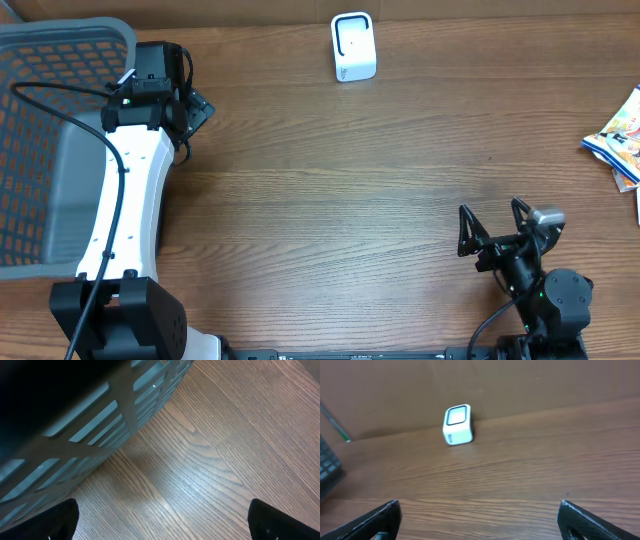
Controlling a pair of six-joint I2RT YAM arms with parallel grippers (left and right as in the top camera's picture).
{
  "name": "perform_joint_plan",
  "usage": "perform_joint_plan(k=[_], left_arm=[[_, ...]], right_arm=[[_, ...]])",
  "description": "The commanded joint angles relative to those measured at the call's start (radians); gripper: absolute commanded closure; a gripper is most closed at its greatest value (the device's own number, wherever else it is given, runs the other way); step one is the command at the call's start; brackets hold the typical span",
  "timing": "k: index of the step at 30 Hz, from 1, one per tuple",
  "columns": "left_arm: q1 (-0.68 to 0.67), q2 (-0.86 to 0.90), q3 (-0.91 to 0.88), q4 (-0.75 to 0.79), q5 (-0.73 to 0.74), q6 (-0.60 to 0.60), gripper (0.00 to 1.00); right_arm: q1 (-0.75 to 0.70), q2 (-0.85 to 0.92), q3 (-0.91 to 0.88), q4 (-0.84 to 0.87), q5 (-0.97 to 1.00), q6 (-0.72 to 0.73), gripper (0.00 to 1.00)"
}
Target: Scan the item barcode
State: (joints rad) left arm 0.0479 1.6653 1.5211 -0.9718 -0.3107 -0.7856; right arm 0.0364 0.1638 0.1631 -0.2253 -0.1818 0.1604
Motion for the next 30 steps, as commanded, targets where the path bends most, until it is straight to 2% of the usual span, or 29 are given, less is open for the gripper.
perform_joint_plan(k=[1, 6, 13, 20, 30], left_arm=[[0.01, -0.006, 0.021, 0.001, -0.029, -0.003, 0.01], [0.01, -0.006, 0.021, 0.001, -0.029, -0.004, 0.0], [0.01, -0.006, 0.021, 0.001, -0.029, -0.003, 0.0], [0.01, -0.006, 0.021, 0.001, -0.029, -0.003, 0.0], [0.01, -0.006, 0.021, 0.001, -0.029, -0.004, 0.0]], right_arm=[[-0.039, -0.075, -0.051, 0.015, 0.005, -0.005, 0.0], [-0.053, -0.147, -0.101, 0.027, 0.005, -0.005, 0.0], [-0.052, -0.161, -0.106, 0.051, 0.01, -0.005, 0.0], [-0.051, -0.161, -0.157, 0.185, 0.052, -0.005, 0.0], [-0.05, -0.161, -0.155, 0.149, 0.084, -0.011, 0.0]])
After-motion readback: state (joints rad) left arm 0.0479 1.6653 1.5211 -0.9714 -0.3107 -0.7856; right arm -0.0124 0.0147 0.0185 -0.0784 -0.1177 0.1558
